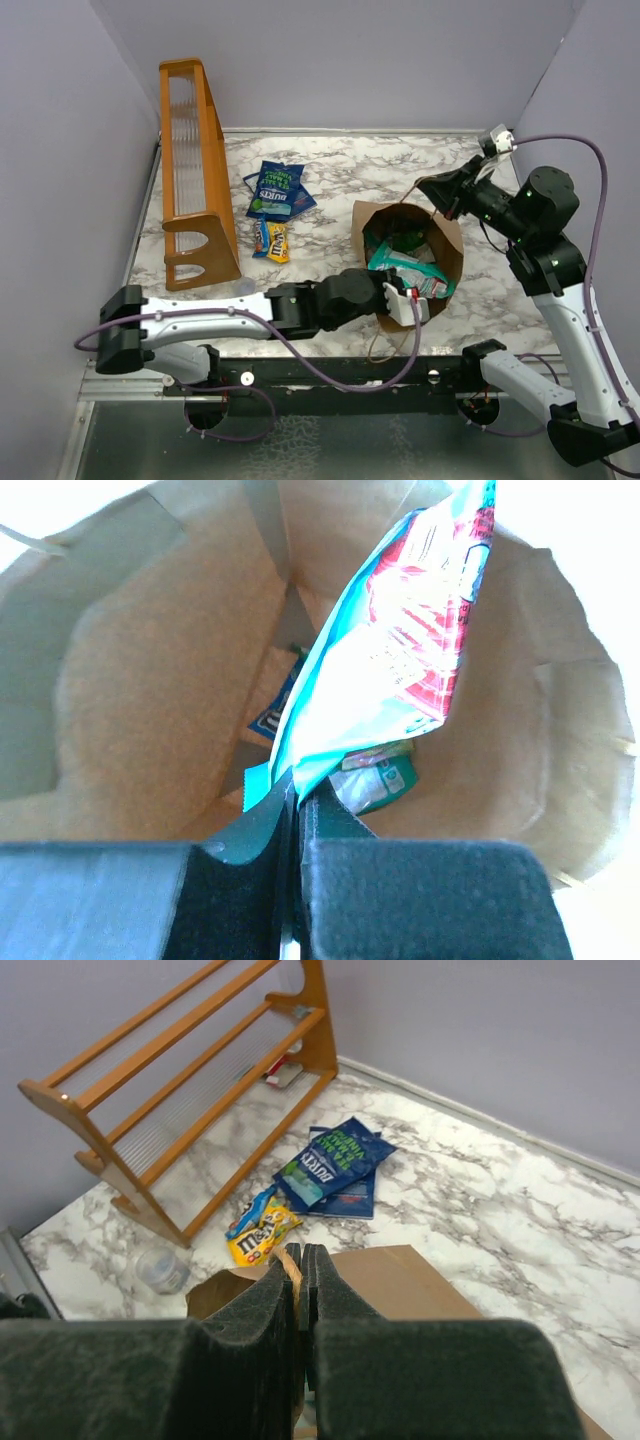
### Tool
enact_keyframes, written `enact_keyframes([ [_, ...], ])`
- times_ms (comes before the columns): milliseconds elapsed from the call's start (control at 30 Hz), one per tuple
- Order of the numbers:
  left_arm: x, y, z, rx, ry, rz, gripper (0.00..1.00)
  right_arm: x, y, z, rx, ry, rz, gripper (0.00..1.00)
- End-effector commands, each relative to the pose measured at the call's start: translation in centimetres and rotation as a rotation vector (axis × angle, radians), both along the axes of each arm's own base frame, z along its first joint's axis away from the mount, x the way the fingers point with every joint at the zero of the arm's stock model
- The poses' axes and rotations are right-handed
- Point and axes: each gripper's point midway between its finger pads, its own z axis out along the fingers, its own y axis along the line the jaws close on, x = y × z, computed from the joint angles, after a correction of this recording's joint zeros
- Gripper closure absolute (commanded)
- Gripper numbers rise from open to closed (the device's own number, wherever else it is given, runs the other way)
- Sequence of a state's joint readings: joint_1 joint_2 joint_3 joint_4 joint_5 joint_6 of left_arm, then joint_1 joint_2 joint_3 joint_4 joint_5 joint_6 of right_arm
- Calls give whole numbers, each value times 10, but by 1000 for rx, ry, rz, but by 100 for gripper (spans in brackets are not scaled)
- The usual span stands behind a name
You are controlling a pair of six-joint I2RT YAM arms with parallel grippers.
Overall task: Take the snacks out of the paper bag
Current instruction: Take out the snack from the paper bag.
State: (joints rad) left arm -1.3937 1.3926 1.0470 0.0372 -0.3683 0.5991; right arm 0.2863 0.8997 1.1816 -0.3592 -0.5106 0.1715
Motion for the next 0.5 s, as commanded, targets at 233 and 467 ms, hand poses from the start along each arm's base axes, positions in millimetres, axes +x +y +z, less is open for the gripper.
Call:
enact_keyframes([
  [233,-73,52,140,-450,219,-270,100,13,-38,45,59,-112,-252,97],
  [467,-30,107,195,-729,282,71,100,3,-57,50,65,-140,-342,97],
])
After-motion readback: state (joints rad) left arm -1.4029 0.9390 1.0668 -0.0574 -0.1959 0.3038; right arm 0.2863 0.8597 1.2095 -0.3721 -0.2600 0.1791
